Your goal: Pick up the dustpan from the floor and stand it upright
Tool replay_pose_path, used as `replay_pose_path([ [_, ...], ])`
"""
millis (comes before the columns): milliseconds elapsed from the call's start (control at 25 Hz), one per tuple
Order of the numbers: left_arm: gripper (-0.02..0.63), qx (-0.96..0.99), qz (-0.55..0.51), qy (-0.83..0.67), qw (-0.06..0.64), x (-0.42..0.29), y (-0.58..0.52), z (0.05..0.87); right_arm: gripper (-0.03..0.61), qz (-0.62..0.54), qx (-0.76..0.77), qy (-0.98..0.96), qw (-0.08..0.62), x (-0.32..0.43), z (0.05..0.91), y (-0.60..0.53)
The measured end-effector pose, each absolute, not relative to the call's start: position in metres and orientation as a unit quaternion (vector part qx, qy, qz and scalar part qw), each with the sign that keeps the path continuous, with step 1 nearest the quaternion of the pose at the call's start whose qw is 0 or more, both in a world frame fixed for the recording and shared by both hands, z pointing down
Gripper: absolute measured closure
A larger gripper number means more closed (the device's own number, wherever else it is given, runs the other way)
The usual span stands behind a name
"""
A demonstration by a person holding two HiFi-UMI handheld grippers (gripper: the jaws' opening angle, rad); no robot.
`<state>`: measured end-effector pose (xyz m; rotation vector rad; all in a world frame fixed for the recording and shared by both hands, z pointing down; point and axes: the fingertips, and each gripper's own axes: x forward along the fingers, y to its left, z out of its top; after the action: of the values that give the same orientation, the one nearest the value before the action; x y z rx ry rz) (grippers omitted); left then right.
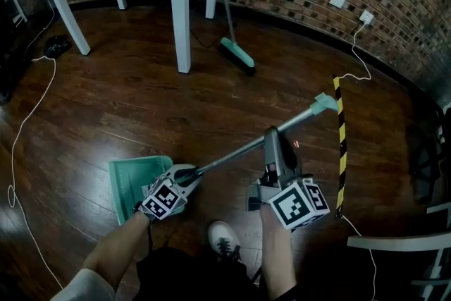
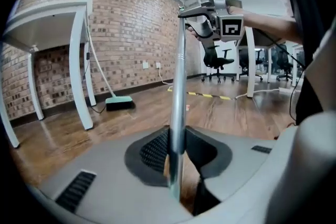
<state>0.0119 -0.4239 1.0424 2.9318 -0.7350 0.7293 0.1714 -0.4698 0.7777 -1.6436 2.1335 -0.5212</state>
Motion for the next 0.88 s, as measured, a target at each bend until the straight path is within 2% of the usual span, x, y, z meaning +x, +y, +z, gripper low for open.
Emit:
replay_pose_path([
  [240,0.500,0.966,0.138,-0.219,0.025,0.060,-0.427,1.011,0.483,-0.026,-0.577,0.809,0.111,0.150,0.707,-0.460],
  [440,0.499,0.973,0.073,-0.214,0.047,0.069,-0.419,0.997,0.482,0.067,-0.527,0.845,0.065,0.100,0.676,-0.442],
  [680,0.495,0.967,0.038,-0.246,0.050,0.061,-0.416,0.995,0.472,0.132,-0.491,0.861,0.034,0.069,0.669,-0.428],
  [880,0.478,0.960,0.032,-0.266,0.085,0.053,-0.414,1.009,0.466,0.112,-0.465,0.878,0.000,0.049,0.678,-0.417],
])
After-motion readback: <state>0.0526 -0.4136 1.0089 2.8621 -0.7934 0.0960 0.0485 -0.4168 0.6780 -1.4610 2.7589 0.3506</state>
